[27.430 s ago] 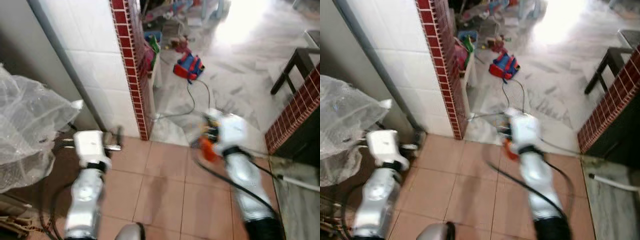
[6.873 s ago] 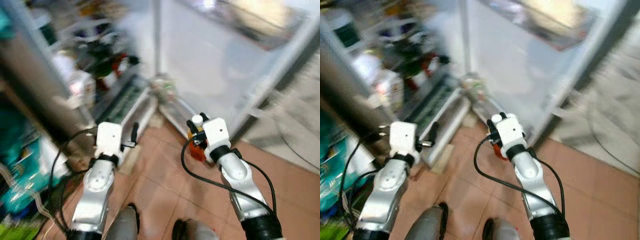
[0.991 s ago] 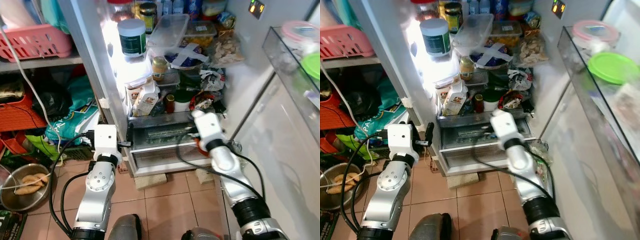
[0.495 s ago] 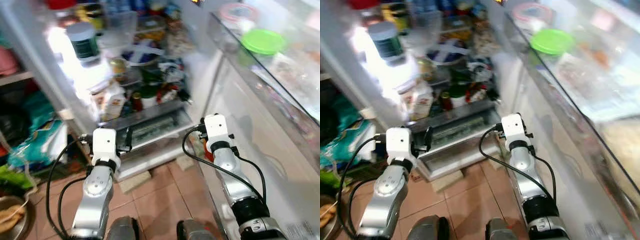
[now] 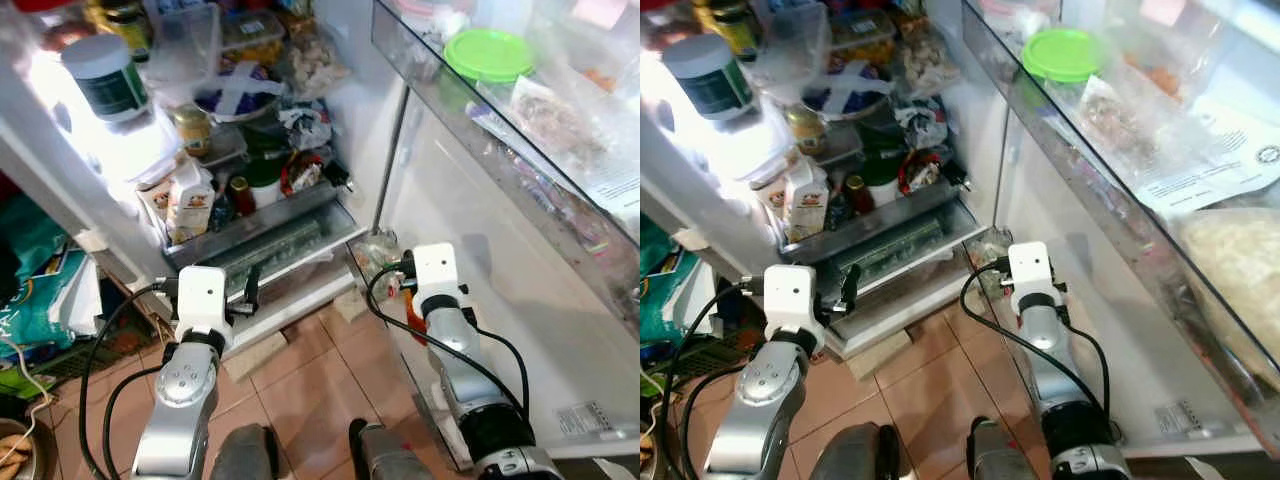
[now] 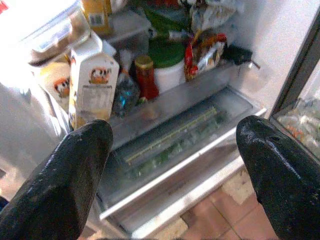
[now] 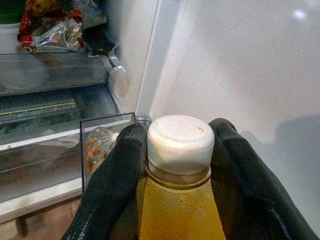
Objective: Restocking fridge
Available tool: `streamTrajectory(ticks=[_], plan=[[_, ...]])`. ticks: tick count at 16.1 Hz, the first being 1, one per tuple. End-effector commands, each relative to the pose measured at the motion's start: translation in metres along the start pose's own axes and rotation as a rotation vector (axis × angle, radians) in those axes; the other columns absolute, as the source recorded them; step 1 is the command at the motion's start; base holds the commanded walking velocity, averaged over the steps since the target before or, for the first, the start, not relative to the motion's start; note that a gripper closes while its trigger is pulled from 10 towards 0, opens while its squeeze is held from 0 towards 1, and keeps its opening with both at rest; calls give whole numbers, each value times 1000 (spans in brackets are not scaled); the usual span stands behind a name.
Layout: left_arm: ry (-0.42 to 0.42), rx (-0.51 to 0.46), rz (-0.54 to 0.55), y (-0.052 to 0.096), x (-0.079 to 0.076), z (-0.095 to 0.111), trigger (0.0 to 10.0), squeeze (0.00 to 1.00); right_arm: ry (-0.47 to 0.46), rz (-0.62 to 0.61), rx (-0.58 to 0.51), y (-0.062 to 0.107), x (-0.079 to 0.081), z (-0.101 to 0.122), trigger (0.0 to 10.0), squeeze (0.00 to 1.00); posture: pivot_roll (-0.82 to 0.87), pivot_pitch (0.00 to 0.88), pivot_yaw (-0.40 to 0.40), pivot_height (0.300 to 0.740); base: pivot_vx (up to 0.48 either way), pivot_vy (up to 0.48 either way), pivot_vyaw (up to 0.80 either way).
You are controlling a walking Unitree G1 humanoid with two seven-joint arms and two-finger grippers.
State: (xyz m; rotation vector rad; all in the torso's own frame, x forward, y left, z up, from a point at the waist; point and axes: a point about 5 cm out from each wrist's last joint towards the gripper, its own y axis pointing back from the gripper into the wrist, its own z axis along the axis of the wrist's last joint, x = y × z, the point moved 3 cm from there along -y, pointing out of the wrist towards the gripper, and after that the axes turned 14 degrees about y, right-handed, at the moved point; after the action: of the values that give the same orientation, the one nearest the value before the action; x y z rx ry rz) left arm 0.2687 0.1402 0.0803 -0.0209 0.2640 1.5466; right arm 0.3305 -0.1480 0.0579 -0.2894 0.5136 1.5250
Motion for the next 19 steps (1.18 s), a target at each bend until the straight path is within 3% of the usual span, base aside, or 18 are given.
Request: streamTrajectory(ticks=[1, 6, 9, 13, 19], plan=[[-6, 17, 10, 5, 5, -1, 10000, 0, -22, 15, -40, -2, 4, 9, 10000, 0, 136, 241, 50, 740, 0, 0, 0], [-10, 44, -6, 11, 3, -4, 10000, 0, -91, 4, -67, -8, 1, 16, 10000, 0, 145, 259, 64, 740, 0, 0, 0], [-7, 51, -10, 12, 1, -3, 10000, 0, -153, 29, -106, -10, 11, 23, 10000, 0, 150, 272, 62, 740, 0, 0, 0], [2, 74, 14, 31, 3, -5, 10000, 0, -202, 40, -115, -10, 30, 30, 10000, 0, 187, 339, 56, 740, 0, 0, 0], [-10, 68, -28, 50, -13, 2, 10000, 0, -284, 55, -110, -20, 37, 36, 10000, 0, 213, 420, 52, 740, 0, 0, 0]])
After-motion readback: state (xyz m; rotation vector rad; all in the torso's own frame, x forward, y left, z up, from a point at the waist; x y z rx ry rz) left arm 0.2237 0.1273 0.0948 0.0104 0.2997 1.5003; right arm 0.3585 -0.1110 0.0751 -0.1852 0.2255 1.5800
